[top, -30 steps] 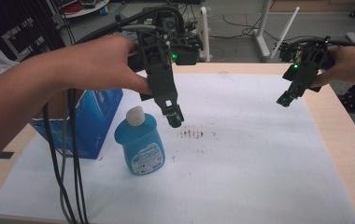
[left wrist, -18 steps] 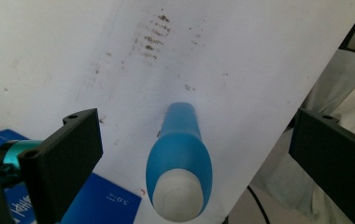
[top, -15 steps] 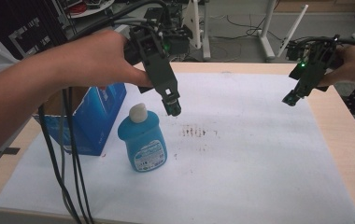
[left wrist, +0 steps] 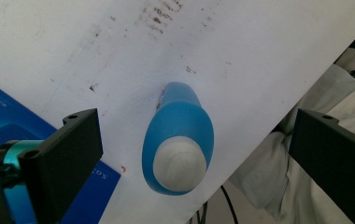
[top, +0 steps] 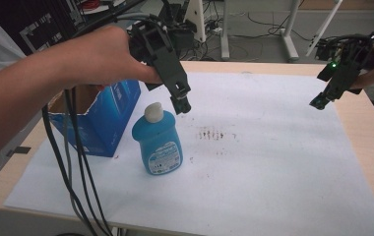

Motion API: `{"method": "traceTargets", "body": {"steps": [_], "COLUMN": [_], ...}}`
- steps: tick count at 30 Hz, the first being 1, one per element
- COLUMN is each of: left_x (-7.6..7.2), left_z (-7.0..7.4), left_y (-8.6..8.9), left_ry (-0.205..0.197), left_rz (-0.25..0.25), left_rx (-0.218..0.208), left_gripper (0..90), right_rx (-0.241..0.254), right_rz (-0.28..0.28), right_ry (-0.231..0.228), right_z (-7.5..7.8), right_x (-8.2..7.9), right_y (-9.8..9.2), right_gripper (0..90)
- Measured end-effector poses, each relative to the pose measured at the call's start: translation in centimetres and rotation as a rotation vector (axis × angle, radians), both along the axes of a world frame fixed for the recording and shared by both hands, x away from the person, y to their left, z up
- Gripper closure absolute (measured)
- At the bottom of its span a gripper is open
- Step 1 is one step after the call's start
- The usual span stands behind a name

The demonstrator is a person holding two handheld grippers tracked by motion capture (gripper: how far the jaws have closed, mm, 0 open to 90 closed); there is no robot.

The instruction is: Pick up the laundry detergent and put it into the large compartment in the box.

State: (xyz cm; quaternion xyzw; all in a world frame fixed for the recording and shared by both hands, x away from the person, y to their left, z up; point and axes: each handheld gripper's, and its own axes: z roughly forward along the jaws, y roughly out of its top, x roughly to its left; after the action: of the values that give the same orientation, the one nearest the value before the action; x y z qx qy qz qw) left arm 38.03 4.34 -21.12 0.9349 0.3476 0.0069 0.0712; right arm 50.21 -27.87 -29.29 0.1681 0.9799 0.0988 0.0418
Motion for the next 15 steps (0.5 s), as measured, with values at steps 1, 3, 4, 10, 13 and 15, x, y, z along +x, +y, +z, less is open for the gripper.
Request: {"method": "traceTargets", "body": {"steps": [1,3,4,10,13,15], "left_x": [-0.1,-0.1,-0.1,0.0,-0.2,-0.2], "left_z": [-0.1,-0.2,-0.3,-0.8,-1.0,-1.1], "left_y": [0.2,0.4,0.5,1.1,1.3,1.4], "left_ry": [0.005,0.008,0.007,0.014,0.012,0.011], "left_rz": [-0.011,-0.015,-0.012,-0.036,-0.052,-0.062], "left_rx": [0.005,0.002,0.001,0.004,0.006,0.006], "left_gripper": [2.7,2.7,2.7,2.7,2.7,2.7], "right_rx": [0.000,-0.001,0.000,-0.001,0.000,-0.002], "right_rz": [-0.003,-0.002,0.000,0.001,0.003,-0.001], "right_ry": [0.001,0.001,0.003,0.005,0.004,0.006], "right_z": [0.0,0.0,-0.1,-0.1,-0.1,-0.2], "right_x": [0.0,0.0,0.0,0.0,0.0,0.0], "right_y": [0.0,0.0,0.0,0.1,0.1,0.2], "right_gripper": [2.5,2.5,2.5,2.5,2.4,2.5]}}
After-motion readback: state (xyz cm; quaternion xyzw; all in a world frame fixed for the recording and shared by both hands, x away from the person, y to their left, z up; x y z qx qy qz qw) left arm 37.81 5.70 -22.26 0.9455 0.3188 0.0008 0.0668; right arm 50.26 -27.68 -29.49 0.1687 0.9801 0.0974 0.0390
